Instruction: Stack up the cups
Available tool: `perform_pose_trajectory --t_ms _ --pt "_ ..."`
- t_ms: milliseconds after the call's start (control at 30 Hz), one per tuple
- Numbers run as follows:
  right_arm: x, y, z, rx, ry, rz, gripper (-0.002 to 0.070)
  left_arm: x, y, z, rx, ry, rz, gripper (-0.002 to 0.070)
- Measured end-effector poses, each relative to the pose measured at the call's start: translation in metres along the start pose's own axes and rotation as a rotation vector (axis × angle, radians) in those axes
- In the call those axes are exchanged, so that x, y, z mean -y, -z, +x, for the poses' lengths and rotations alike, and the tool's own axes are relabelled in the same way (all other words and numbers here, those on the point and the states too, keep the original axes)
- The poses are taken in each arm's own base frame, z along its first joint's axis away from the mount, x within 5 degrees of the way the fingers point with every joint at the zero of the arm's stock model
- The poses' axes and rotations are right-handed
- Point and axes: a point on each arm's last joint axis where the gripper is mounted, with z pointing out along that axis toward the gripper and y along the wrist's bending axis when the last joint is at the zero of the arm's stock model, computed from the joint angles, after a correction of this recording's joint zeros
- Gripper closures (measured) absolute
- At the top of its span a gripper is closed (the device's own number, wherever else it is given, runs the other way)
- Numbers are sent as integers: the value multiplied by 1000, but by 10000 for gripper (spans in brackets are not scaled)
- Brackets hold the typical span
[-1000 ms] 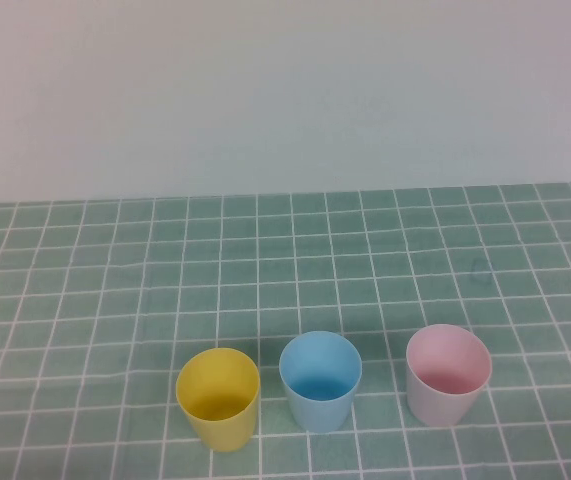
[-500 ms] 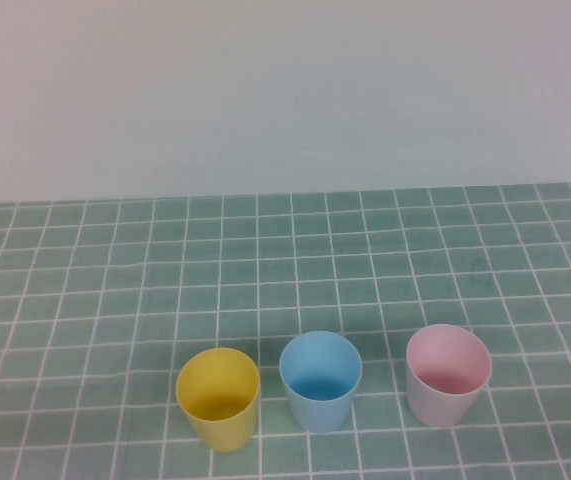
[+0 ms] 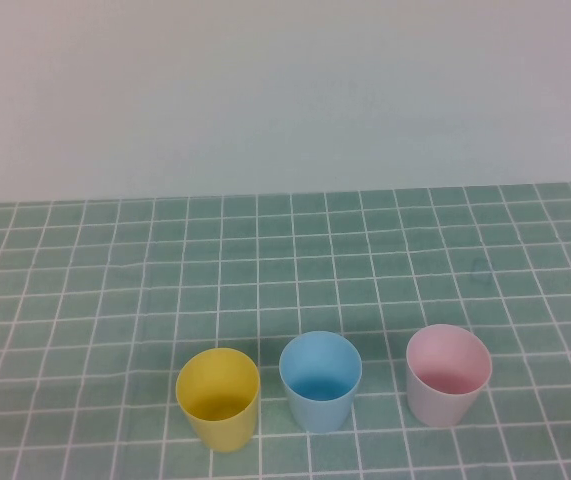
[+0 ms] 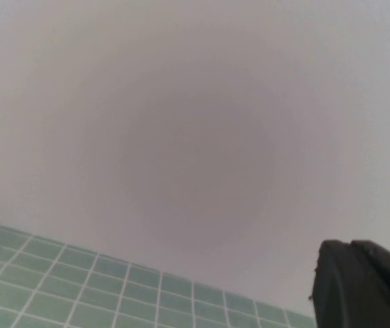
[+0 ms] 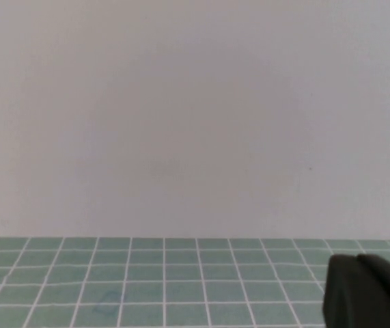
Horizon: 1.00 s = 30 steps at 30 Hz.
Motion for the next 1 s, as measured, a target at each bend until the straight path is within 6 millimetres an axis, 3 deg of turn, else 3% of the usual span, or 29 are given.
perform_pose_trajectory --t_ms 200,333,467,600,733,800,1000 --pt "0 0 -5 50 0 -2 678 2 0 -5 -6 76 4 676" --pt "0 1 -12 60 16 0 678 10 3 -41 31 70 28 676" --pt "2 4 -43 75 65 13 678 19 -2 -72 -64 -19 31 676" --pt "5 1 -73 -9 80 29 678 24 -19 -82 -330 -52 14 676" --pt "8 -12 -96 -146 78 40 678 24 -38 -76 -522 -52 -6 676" --pt "9 -21 -101 -239 78 44 678 20 -49 -61 -596 -65 -24 676" --pt "10 -43 -88 -477 108 36 678 17 -79 -27 -816 72 -89 676"
